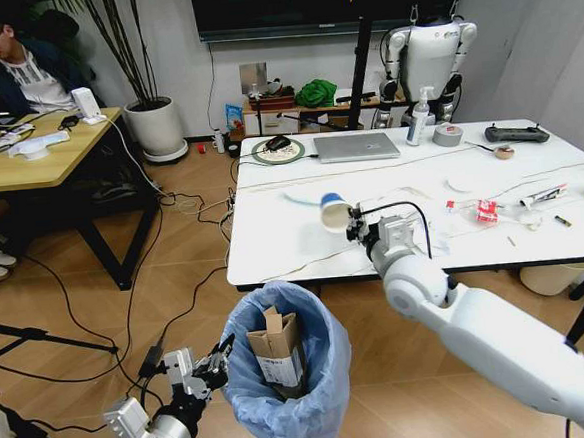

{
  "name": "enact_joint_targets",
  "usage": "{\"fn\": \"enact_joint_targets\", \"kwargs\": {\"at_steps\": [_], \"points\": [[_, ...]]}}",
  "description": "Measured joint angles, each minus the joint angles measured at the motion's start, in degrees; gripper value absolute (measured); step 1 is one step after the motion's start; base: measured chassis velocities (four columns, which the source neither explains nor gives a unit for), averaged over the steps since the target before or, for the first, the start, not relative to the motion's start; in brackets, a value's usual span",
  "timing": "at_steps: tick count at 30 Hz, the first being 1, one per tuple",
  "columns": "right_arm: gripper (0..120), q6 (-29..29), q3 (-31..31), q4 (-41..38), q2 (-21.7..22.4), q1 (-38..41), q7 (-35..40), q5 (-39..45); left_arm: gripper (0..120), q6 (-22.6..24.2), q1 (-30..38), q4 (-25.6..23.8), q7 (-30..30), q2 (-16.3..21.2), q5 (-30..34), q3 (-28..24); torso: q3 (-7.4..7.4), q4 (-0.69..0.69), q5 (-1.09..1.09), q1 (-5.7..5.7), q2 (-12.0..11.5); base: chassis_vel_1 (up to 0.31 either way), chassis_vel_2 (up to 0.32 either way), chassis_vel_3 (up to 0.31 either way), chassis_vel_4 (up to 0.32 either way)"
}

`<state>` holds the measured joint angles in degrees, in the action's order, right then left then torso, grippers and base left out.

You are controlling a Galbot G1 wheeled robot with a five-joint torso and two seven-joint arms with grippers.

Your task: Pick up the trash bin and place the trash from the table into it.

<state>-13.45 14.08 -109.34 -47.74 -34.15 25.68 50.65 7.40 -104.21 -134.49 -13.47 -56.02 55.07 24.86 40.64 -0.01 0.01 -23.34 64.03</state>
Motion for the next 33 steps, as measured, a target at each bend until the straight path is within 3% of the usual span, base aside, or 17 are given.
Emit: {"fn": "enact_joint_targets", "kwargs": {"at_steps": [1,3,7,18,28,33], "points": [[0,0.0,0.0,0.0,0.0,0.0,0.0,0.0,0,0.0,0.0,0.0,0.0,0.0,0.0,0.0,0.0,0.0,0.0,0.0,0.0,0.0,0.0,0.0,0.0],[0,3.5,-1.2,-3.7,4.3,-0.7,-7.7,1.7,0,0.0,0.0,0.0,-0.1,0.2,0.2,-0.1,0.0,-0.01,0.0,0.0,0.0,0.0,0.0,0.0,0.0],[0,7.6,-2.1,-8.7,10.4,-1.3,-16.3,2.8,0,0.1,1.0,0.2,-0.2,0.6,0.9,-0.2,0.0,-0.02,0.0,0.0,0.0,0.0,0.0,0.0,0.0],[0,12.9,0.7,-17.5,19.0,-1.0,-30.2,2.6,0,0.6,2.9,0.5,-0.8,2.0,2.0,-1.1,0.0,0.0,0.01,0.0,0.0,0.0,0.0,0.0,0.0],[0,11.6,9.3,-19.8,20.8,5.3,-35.9,-2.6,0,1.0,3.1,-0.2,-1.3,1.8,2.3,-1.2,0.0,0.0,-0.01,-0.01,0.0,0.0,0.0,0.0,0.0],[0,11.5,10.4,-19.4,21.4,5.0,-37.7,-6.4,0,1.1,2.8,-0.5,-1.4,1.6,2.2,-0.9,0.0,0.0,0.0,-0.01,0.0,0.0,0.0,0.0,0.0]]}}
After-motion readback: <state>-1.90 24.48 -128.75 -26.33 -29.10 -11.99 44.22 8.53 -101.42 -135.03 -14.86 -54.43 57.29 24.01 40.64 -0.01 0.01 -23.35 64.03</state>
